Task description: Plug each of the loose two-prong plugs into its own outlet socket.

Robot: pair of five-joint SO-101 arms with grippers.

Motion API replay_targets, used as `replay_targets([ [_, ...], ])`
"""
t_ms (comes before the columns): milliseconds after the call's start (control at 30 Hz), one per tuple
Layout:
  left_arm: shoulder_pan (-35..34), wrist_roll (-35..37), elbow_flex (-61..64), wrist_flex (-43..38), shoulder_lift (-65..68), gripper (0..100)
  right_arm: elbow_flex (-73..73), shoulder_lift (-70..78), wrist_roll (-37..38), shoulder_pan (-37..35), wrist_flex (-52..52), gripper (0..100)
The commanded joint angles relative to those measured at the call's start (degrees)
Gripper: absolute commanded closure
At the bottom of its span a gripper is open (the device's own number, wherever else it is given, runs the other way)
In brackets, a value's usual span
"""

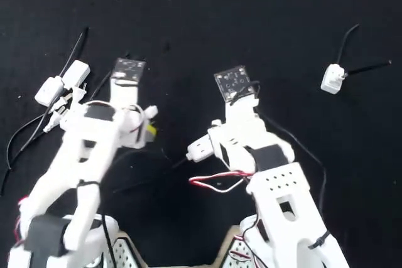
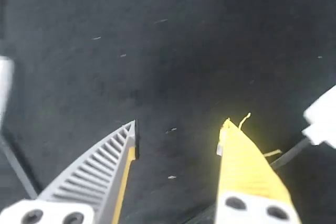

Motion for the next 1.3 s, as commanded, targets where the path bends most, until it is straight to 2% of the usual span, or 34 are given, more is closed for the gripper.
replay_targets([
  [0, -4.5, -3.0, 3.7, -1.0, -5.5, 75, -10.9, 6.0, 4.0, -0.8, 9.8, 98.8],
  [167, -8.1, -3.5, 13.1, -8.2, -10.1, 75, -23.7, 18.4, 11.2, -0.8, 20.7, 98.8],
  [333, -8.7, -3.3, 21.8, -16.8, -14.4, 75, -34.5, 28.4, 16.4, -0.7, 28.0, 98.8],
  [600, -6.7, -3.3, 31.5, -27.0, -20.0, 75, -53.8, 42.3, 17.2, -0.8, 40.2, 98.8],
  [867, -1.4, -3.7, 34.6, -27.2, -24.6, 75, -65.3, 53.1, 17.1, -2.5, 47.1, 98.8],
  [1267, 0.3, -3.7, 36.2, -27.6, -27.4, 75, -65.3, 57.3, 13.7, -4.8, 47.2, 98.8],
])
